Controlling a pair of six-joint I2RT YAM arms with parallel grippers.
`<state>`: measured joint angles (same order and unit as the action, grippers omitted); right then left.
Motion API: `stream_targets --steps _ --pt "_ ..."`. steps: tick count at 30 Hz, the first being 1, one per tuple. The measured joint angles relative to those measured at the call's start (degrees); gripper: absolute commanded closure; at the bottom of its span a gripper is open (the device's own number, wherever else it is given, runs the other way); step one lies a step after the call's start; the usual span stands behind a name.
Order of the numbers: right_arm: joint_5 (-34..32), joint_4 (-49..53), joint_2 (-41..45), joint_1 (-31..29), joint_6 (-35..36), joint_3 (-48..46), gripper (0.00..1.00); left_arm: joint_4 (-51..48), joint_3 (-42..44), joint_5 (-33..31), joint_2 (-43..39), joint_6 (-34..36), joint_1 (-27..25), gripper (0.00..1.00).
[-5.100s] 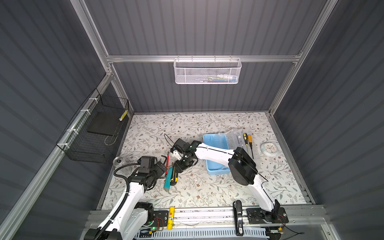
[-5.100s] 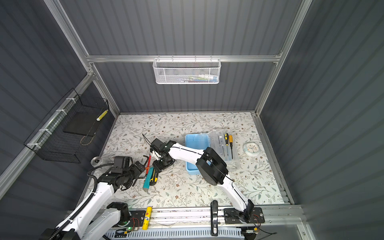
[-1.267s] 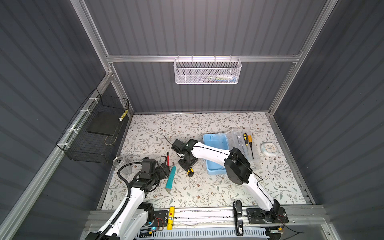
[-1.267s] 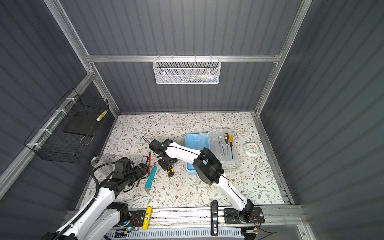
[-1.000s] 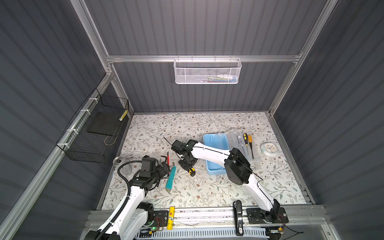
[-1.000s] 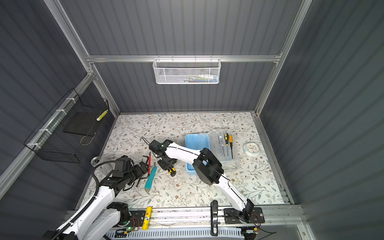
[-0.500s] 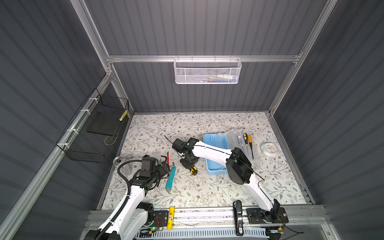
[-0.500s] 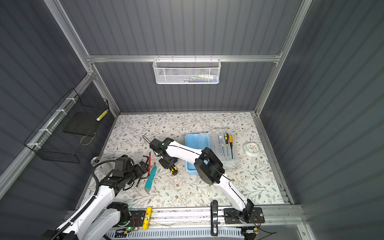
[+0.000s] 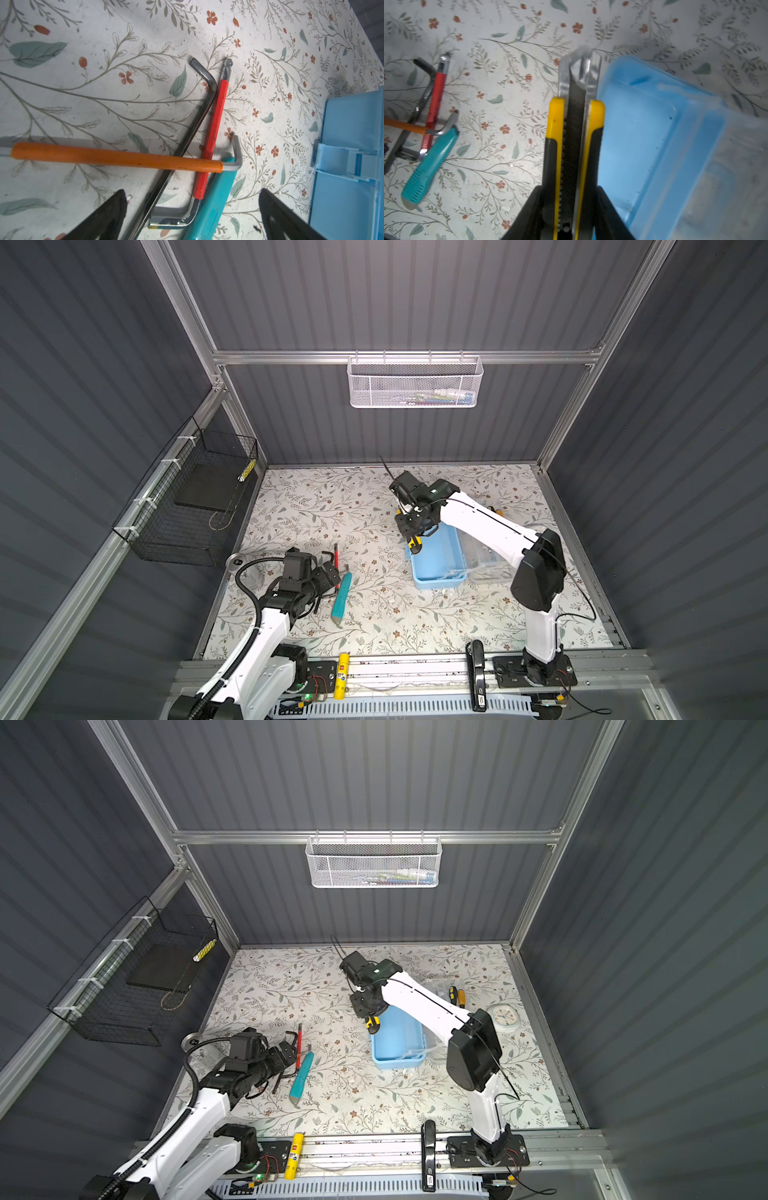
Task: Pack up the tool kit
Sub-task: 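Carry the held utility knife over the blue box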
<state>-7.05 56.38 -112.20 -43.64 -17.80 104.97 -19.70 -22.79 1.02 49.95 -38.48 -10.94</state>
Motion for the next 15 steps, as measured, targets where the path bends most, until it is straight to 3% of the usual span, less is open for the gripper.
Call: stream_targets --steps 9,15 --pt "-1.90 -3.10 12.61 8.92 -2.62 -16.79 0.74 -0.02 -1.68 -0.44 1.84 1.38 0.00 0.00" --pt "-2.38 -4.92 13.22 11.06 -2.75 -19.87 0.74 -0.04 -2.45 -0.90 2.14 1.88 0.00 0.00"
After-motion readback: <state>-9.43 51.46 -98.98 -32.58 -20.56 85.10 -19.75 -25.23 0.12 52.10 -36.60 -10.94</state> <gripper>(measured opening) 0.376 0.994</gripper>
